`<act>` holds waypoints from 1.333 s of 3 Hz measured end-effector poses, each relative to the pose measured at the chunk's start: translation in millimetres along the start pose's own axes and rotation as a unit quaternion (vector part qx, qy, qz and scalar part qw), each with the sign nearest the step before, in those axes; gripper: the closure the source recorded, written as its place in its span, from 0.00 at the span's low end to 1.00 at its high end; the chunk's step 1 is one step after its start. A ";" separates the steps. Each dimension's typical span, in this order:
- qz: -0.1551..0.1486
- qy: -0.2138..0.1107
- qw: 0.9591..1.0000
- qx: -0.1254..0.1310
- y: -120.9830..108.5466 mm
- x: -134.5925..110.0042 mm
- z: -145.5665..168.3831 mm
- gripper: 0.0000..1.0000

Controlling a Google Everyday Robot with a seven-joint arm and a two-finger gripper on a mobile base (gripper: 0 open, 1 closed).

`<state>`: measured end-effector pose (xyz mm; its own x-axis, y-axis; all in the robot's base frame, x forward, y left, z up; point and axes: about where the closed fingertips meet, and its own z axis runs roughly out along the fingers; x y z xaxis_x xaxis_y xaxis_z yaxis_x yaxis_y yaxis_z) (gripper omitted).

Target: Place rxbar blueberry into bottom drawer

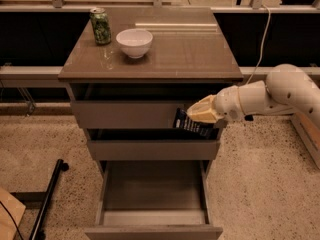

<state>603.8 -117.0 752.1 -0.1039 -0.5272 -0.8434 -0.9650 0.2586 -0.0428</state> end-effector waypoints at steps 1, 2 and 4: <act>0.000 -0.019 1.000 -0.002 20.3 37.6 28.0 1.00; 0.038 -0.058 0.998 0.007 32.3 91.4 78.5 1.00; 0.136 -0.103 0.985 0.003 40.7 183.1 155.2 1.00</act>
Offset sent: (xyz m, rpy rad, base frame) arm -0.0269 0.0259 -0.1699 0.1885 0.0416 -0.0975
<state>582.8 -77.3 512.8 -0.3067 -0.2621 -0.9150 -0.9065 0.3735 0.1969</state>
